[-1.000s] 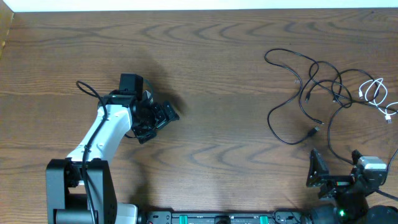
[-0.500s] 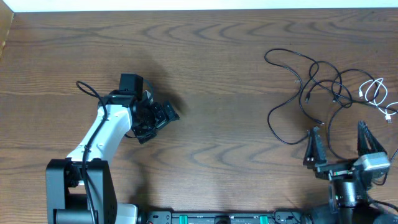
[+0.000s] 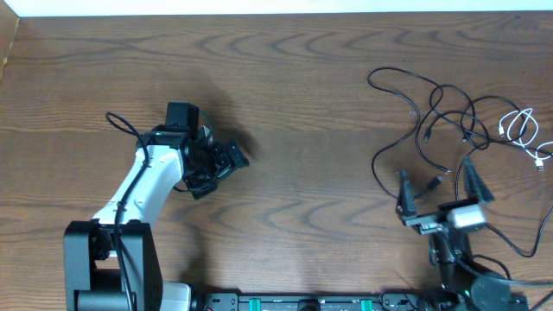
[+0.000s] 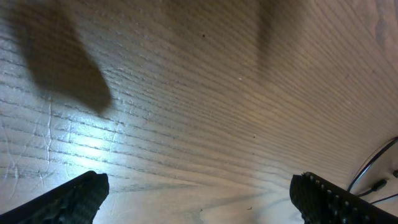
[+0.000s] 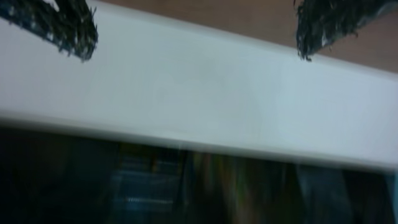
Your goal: Untangle cables
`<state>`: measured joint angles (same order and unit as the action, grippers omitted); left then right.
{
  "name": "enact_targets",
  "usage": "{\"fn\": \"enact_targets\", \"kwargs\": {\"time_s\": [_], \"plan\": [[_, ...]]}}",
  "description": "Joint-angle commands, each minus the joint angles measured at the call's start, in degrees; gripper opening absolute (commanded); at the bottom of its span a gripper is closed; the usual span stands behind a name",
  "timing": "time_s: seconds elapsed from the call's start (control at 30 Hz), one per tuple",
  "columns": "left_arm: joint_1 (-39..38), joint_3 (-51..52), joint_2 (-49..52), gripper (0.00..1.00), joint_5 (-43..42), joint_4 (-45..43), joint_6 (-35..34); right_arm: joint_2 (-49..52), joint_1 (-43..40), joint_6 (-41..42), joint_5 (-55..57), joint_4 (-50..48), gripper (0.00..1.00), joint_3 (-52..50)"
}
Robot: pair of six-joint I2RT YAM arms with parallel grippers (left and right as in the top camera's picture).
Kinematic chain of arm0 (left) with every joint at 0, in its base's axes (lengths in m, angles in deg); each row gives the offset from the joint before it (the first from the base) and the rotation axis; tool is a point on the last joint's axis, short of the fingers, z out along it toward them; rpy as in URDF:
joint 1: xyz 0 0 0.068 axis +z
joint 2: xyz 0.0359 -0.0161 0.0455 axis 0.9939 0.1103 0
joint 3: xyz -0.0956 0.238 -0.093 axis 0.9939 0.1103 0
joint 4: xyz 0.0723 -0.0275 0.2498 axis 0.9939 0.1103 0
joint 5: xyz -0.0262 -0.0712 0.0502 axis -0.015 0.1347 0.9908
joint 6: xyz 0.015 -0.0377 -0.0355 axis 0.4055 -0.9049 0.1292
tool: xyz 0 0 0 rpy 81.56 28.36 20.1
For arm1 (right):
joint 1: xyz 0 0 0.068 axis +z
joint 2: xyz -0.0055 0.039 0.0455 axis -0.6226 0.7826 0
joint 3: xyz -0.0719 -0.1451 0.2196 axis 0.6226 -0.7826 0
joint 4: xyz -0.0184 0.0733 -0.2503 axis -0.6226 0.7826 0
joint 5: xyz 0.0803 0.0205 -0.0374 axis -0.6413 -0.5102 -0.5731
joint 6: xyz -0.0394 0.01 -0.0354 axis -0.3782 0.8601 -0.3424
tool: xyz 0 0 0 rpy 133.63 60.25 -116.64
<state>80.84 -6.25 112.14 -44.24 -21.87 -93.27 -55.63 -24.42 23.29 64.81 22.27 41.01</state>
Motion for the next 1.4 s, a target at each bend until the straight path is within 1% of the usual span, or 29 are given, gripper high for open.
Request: {"fn": "enact_targets", "kwargs": {"time_s": [0.0,0.13,0.27,1.37], "plan": [[0.02,0.07,0.22,0.99,0.74,0.02,1.01,-0.37,0.2,1.9,-0.31,3.28,0.99,-0.33],[0.02,0.07,0.22,0.99,0.74,0.02,1.01,-0.37,0.2,1.88,-0.28,11.61,0.99,-0.33],[0.02,0.07,0.22,0.99,0.74,0.02,1.01,-0.37,0.22,1.92,-0.35,24.13,0.99,-0.33],[0.02,0.07,0.22,0.99,0.74,0.02,1.01,-0.39,0.15,2.1,-0.31,23.63,0.99,-0.31]]}}
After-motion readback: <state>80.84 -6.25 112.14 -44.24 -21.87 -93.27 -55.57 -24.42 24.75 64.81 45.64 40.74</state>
